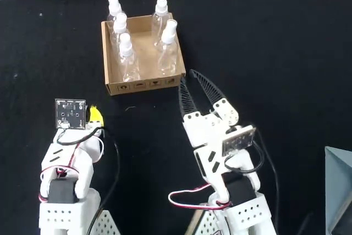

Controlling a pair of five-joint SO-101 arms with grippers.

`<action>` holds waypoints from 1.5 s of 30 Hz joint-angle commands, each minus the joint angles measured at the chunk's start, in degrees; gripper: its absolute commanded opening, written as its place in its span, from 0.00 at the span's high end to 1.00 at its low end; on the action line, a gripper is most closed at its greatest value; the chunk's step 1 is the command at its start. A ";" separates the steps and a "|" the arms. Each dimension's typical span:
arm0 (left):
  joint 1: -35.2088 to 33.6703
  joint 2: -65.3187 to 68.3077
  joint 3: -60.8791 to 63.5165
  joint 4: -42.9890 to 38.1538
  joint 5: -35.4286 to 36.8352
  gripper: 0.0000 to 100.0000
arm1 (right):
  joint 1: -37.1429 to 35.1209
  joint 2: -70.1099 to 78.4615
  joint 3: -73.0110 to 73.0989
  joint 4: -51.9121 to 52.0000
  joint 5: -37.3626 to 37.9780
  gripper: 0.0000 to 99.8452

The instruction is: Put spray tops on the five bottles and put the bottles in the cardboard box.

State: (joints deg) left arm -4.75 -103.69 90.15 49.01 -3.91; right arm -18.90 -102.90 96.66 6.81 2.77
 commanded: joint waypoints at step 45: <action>2.24 0.00 7.34 -1.14 -0.70 0.97 | 5.89 -5.67 -0.31 57.93 0.35 0.97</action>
State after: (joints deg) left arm -3.34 -103.69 95.96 48.92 -4.09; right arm -14.42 -102.90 96.66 62.73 2.77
